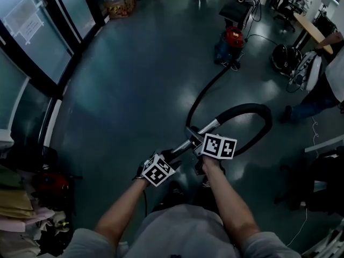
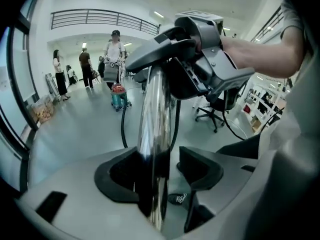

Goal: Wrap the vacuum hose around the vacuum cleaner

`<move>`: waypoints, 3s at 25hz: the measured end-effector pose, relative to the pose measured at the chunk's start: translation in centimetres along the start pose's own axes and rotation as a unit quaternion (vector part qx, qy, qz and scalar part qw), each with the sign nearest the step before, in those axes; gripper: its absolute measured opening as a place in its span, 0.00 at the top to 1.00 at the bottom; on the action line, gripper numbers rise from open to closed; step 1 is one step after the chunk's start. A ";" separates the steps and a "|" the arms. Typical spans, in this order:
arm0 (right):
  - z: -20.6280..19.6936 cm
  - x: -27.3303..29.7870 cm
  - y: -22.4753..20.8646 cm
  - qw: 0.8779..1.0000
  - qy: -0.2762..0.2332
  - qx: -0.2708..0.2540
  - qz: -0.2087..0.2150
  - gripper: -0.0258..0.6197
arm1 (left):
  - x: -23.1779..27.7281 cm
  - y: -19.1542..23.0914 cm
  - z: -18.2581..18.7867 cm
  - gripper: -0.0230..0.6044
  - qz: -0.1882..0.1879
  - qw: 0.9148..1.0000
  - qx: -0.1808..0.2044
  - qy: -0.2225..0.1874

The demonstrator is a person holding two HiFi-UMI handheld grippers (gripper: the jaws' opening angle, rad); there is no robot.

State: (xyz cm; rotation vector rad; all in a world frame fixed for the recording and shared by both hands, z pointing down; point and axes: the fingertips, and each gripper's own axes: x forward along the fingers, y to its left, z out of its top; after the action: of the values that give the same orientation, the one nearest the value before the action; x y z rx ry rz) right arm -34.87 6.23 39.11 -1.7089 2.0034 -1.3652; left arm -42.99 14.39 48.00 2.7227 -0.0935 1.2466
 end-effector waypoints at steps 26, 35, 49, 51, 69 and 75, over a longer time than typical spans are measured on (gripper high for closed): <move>9.5 -0.8 -11.3 0.975 0.125 -0.183 -0.023 0.76 | 3.3 7.2 20.0 0.56 0.010 0.990 0.144 -0.011; 13.0 -2.2 -15.3 0.939 0.192 -0.285 -0.008 0.76 | 7.1 8.1 30.6 0.56 0.012 0.977 0.209 -0.030; 12.9 -4.8 -21.4 0.883 0.316 -0.344 -0.046 0.76 | 6.9 4.4 46.7 0.56 -0.014 0.883 0.453 -0.127; 13.2 -4.8 -21.5 0.880 0.321 -0.347 -0.051 0.76 | 8.0 3.6 47.8 0.56 -0.042 0.861 0.493 -0.118; 15.9 -0.9 -23.6 0.879 0.325 -0.329 -0.113 0.76 | 14.7 8.4 46.0 0.56 -0.226 0.773 0.592 -0.022; 15.8 0.9 -23.9 0.882 0.338 -0.301 -0.129 0.77 | 15.6 11.9 44.6 0.56 -0.262 0.777 0.572 -0.019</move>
State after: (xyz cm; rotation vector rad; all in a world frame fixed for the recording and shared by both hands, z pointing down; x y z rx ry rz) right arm -8.47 -0.79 47.73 -1.9724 2.9202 -1.7295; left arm -0.81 -4.32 32.33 3.1481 1.8576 1.2579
